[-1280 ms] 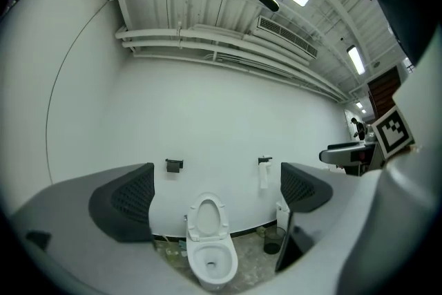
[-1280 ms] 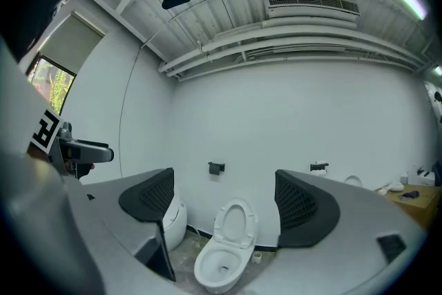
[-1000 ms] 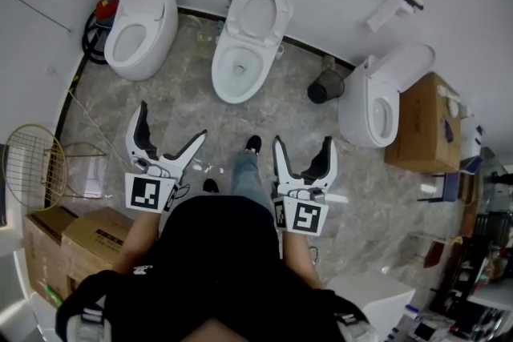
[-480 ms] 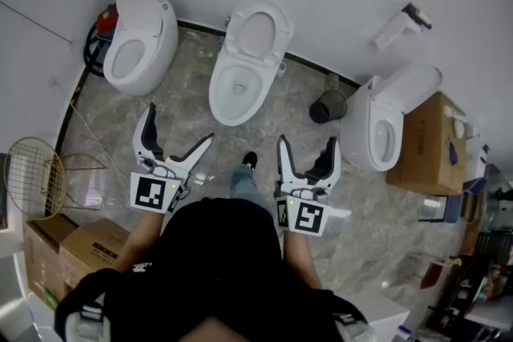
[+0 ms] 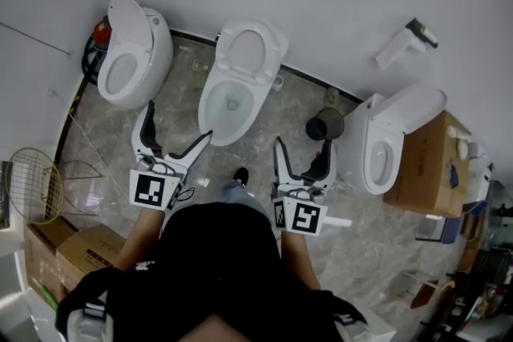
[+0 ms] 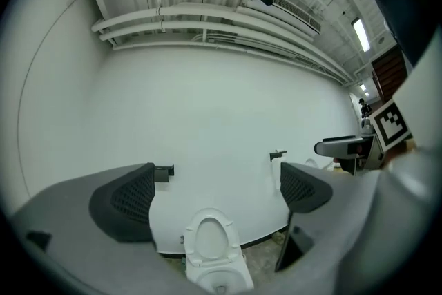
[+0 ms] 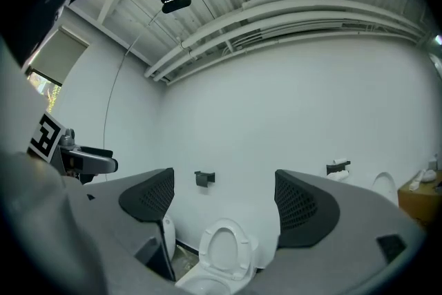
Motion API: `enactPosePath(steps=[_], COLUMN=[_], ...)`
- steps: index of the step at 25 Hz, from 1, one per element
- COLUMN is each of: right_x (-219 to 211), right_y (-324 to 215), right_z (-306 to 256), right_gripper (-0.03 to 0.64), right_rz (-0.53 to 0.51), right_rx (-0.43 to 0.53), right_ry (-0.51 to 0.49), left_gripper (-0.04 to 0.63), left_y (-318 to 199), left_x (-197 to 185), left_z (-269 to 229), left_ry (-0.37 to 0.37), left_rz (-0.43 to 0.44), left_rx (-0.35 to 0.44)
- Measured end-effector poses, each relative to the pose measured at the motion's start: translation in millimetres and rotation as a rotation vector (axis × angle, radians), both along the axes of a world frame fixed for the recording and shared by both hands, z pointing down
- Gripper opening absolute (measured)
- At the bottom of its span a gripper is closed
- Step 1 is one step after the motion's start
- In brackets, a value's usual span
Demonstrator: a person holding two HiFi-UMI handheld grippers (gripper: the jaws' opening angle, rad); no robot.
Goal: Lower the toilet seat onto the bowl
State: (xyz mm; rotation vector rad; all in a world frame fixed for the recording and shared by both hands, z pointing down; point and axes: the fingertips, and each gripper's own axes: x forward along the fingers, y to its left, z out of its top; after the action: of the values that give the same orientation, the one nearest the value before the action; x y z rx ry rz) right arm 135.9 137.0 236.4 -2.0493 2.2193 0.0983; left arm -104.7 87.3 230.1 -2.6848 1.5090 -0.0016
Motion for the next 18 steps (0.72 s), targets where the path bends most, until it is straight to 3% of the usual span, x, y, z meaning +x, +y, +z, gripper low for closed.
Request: enactPosePath(steps=[6, 10, 18], right_x=[26.0, 36.6, 25.7], right_y=[-41.0, -61.9, -95.6], right_z=[6.8, 11.2, 22.8], right_gripper=[0.443, 0.443, 0.442], right_rz=[-0.034, -0.041, -0.026], right_rx=[-0.027, -0.039, -0.062], right_ry=[-0.021, -0.034, -0.042], left_gripper=[0.551, 0.551, 0.551], left_y=[-38.5, -56.3, -92.3], left_x=[36.2, 47.3, 54.4], left_z=[1.5, 5.8, 26.2], left_ry=[-0.006, -0.052, -0.075], left_rz=[-0.01, -0.015, 0.058], left_rx=[-0.034, -0.048, -0.093])
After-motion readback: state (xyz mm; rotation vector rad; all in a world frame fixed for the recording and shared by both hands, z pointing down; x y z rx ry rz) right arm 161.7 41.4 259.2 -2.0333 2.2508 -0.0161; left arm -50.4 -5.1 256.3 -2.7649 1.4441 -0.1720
